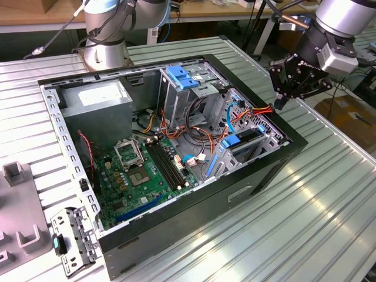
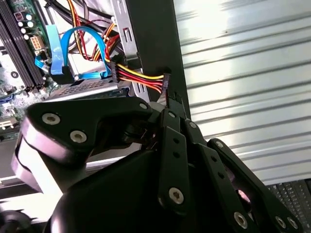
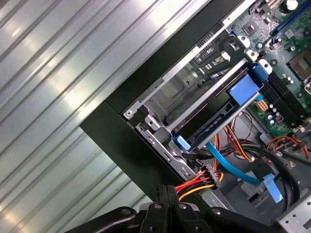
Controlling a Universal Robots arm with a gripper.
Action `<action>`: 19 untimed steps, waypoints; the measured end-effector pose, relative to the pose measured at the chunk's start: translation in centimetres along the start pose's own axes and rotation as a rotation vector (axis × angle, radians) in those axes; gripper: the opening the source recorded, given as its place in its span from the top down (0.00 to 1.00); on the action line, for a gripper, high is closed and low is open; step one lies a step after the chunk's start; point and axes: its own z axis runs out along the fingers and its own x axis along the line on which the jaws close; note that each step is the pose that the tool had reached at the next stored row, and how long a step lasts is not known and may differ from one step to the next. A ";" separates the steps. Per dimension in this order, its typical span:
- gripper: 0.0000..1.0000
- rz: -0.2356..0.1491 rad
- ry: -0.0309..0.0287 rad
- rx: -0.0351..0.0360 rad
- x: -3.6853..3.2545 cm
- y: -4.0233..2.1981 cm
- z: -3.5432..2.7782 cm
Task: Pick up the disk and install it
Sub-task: 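Insert the first disk wire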
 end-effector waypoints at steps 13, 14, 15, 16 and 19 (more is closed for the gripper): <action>0.89 -0.114 -0.0081 -0.0002 0.01 0.01 0.12; 0.89 -0.125 -0.0090 -0.0001 0.01 0.02 0.19; 0.89 -0.130 -0.0095 0.0002 0.00 0.03 0.29; 0.89 -0.135 -0.0096 -0.0001 -0.04 0.01 0.38; 0.89 -0.150 -0.0112 0.0006 -0.10 -0.04 0.47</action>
